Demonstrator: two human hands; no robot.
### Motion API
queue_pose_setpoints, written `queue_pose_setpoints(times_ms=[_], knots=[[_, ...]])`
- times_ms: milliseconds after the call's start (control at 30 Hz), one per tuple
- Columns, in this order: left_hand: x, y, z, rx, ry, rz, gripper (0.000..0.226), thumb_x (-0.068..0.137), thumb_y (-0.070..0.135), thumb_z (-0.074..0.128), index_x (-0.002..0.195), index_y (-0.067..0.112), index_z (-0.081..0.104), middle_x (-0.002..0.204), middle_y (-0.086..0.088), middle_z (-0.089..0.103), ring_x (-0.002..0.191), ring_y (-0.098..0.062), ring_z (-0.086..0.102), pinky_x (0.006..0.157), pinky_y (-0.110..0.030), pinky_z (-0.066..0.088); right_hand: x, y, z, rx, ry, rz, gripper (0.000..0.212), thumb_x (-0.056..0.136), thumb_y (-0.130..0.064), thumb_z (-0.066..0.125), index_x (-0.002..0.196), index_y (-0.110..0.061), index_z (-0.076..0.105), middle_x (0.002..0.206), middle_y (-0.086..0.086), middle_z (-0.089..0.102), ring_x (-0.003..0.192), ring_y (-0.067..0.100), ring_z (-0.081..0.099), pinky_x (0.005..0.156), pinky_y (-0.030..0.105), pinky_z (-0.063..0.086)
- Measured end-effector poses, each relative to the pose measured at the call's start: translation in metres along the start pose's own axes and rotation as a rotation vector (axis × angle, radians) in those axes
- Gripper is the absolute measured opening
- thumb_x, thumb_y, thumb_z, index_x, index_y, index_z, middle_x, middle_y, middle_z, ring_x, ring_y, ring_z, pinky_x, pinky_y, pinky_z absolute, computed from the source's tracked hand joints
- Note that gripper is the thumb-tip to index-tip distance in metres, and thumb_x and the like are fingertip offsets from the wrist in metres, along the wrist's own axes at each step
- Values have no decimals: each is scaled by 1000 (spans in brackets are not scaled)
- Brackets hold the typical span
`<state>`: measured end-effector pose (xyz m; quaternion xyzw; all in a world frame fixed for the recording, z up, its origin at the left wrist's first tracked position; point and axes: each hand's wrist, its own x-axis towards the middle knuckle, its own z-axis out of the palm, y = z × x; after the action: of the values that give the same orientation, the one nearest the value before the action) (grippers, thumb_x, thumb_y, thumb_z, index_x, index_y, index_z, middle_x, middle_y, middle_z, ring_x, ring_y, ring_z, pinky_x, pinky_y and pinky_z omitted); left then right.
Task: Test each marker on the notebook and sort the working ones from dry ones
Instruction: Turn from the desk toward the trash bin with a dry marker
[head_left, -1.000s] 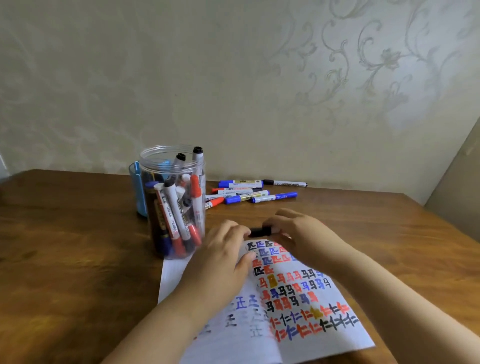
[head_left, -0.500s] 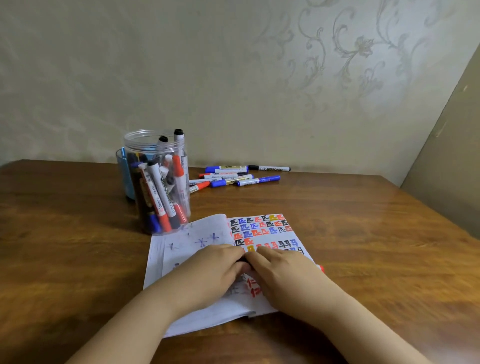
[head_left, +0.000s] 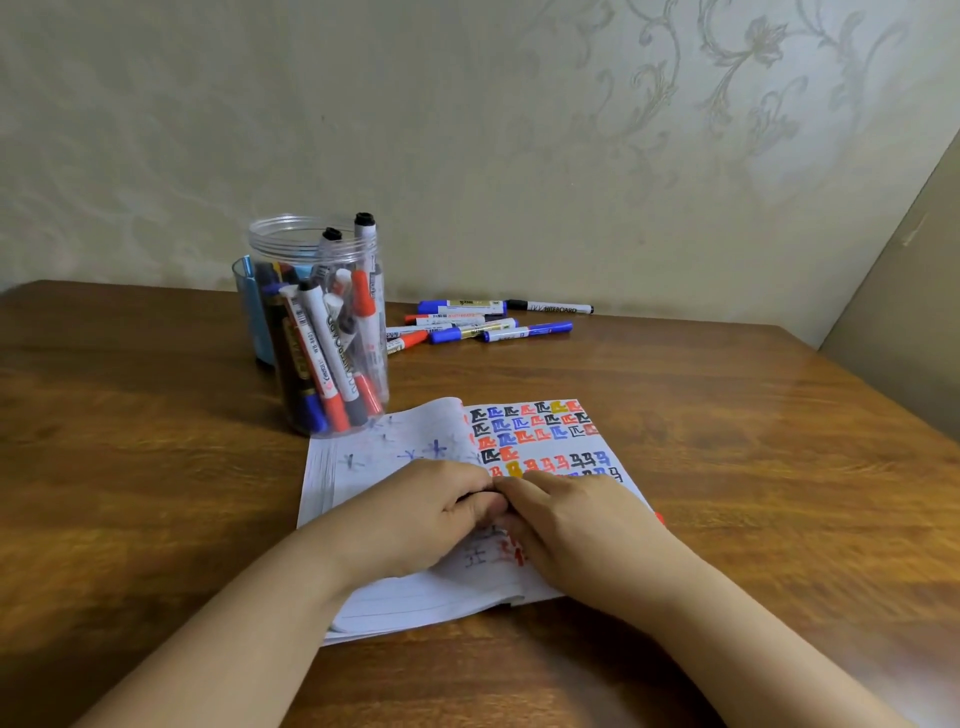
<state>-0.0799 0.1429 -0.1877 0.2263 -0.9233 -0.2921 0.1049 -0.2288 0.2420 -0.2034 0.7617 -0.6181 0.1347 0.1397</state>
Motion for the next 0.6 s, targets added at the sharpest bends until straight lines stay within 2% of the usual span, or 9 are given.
queue_pose_setpoints(times_ms=[100, 167, 233, 333, 433, 500, 600], knots=[[1, 0, 2, 4, 22, 11, 16, 95, 33, 44, 89, 27, 58, 82, 16, 56, 81, -3, 53, 63, -11, 35, -1, 1, 2, -78, 26, -1, 28, 84, -29, 44, 102, -18, 62, 76, -3, 60, 61, 17, 59, 42, 32, 47], [1, -1, 3, 17, 29, 9, 18, 95, 32, 44, 96, 25, 60, 88, 13, 60, 82, -2, 54, 66, -12, 36, 0, -2, 5, -138, 39, -34, 23, 77, -20, 45, 91, -15, 63, 73, -2, 58, 58, 17, 56, 42, 29, 46], [0, 0, 2, 22, 29, 12, 17, 95, 29, 44, 97, 23, 60, 79, 16, 56, 74, 2, 51, 62, -9, 34, 2, -5, 5, -164, 53, -49, 24, 72, -18, 39, 80, -15, 61, 67, -2, 56, 51, 16, 53, 39, 24, 37], [-1, 2, 0, 22, 6, 13, 19, 95, 27, 44, 79, 32, 53, 70, 19, 48, 67, 6, 47, 58, -7, 33, 2, -6, 3, -153, 39, -30, 23, 72, -24, 37, 76, -17, 58, 62, -4, 55, 44, 16, 51, 41, 23, 21], [-2, 2, -2, 10, -15, -6, 20, 95, 30, 45, 76, 34, 50, 71, 20, 50, 70, 4, 49, 58, -8, 33, 1, -2, 1, -108, -3, -40, 21, 76, -28, 39, 81, -17, 57, 59, -4, 56, 40, 19, 51, 36, 23, 27], [-3, 3, -3, -5, -26, -9, 21, 94, 33, 46, 74, 35, 52, 72, 21, 52, 73, 3, 51, 59, -9, 33, 1, 0, 0, -66, -37, -40, 28, 81, -36, 39, 91, -19, 59, 57, -4, 57, 39, 19, 52, 32, 25, 34], [-4, 2, -4, -27, -15, -22, 22, 92, 36, 48, 71, 35, 54, 70, 15, 56, 69, 1, 52, 58, -13, 34, 0, 3, -2, 7, -25, -19, 34, 87, -40, 38, 105, -24, 62, 62, -5, 63, 45, 19, 58, 36, 26, 40]])
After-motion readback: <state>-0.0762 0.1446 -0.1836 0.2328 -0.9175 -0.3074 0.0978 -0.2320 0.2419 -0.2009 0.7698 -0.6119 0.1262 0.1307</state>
